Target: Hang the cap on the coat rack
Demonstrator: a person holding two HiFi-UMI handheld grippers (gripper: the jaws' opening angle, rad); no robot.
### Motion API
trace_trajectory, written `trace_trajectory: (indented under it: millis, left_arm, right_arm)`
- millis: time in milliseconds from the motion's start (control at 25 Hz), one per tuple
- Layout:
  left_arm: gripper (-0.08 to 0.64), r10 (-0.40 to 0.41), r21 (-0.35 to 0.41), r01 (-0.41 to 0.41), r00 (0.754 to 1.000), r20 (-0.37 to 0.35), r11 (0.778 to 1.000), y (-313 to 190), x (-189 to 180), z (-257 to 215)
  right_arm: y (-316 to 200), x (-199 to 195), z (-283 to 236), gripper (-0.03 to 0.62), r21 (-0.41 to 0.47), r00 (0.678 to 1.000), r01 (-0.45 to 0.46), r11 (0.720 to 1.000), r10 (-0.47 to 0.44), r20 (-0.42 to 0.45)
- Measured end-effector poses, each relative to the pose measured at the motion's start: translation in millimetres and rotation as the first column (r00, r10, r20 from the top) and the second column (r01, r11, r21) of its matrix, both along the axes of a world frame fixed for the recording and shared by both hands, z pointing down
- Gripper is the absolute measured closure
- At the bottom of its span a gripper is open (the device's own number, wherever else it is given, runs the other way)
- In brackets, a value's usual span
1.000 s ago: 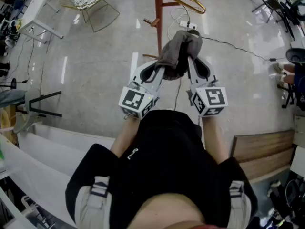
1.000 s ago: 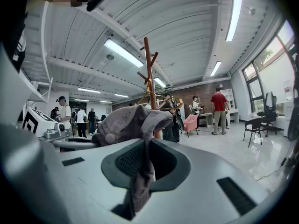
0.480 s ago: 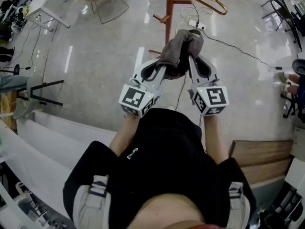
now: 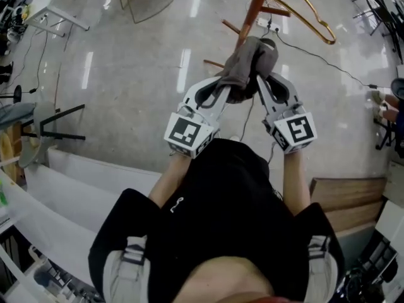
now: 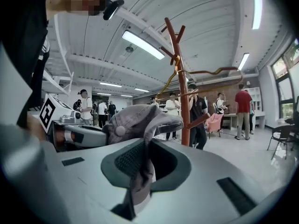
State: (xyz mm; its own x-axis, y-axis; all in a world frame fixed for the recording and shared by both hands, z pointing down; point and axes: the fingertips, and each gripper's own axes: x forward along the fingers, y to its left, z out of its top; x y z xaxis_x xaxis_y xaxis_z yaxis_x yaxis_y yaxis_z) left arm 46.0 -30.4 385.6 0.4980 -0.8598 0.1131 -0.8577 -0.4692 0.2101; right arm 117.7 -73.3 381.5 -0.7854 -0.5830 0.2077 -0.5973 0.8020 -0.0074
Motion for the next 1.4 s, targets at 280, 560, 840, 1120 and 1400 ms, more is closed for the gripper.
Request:
trace_trajectory:
  millis: [280,560,840,1120,1400]
  left_arm:
    - [0.528,0.170,-0.003,-0.170,0.983,0.064,0.985,-28.0,-29.5,10.1]
    - [0.528,0.272,-0.022,-0.272,0.962,0.010,0.962,-41.5,-35.9,24.3]
    - [0.528,0.323,-0.071,-0.317,0.942,0.093,0.946,-52.0,-38.5,58.5]
    - [0.528,0.311,-0.061,-0.305,0.941,0.136,0.950,-52.5,-39.3,61.3]
    - [0.528,0.282,-0.086,-0.273,0.949,0.137,0.958,-57.6,-39.5,74.3]
  right_arm:
    - [-31.9,-47.4,14.1,0.568,-0.022,0.992,-0.055,0.998,0.052,-0.114]
    - [-42.6,-43.0,28.2,0.568,-0.053,0.981,-0.130,0.990,0.120,-0.152]
    - [-49.7,-46.0,59.5,0.568,-0.110,0.977,-0.176,0.978,0.160,-0.142]
    - [-47.2,-55.3,60.5,0.568,-0.105,0.977,-0.143,0.984,0.123,-0.174]
    - [-57.7,-59.1,68.0,0.566,-0.102,0.966,-0.129,0.986,0.102,-0.238]
